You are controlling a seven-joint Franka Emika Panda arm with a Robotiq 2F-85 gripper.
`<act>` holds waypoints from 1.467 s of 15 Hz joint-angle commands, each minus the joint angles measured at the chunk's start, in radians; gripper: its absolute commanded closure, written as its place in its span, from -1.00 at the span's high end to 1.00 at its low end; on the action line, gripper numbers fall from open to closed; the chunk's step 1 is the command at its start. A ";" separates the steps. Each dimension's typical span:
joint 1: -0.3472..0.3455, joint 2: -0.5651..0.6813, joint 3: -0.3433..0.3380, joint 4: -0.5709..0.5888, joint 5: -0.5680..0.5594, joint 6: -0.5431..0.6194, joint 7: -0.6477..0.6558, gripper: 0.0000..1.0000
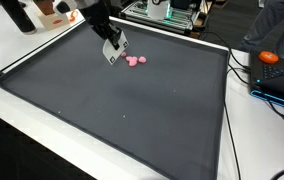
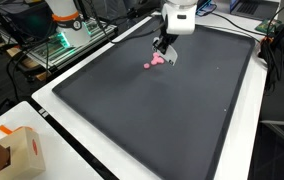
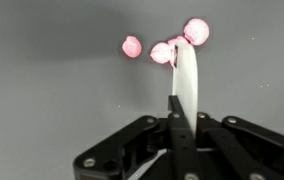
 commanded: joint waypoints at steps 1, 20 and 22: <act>-0.051 -0.074 -0.001 -0.128 0.124 0.058 -0.111 -0.98; -0.135 -0.162 -0.067 -0.349 0.387 0.166 -0.358 -0.98; -0.130 -0.163 -0.068 -0.360 0.378 0.184 -0.356 -0.98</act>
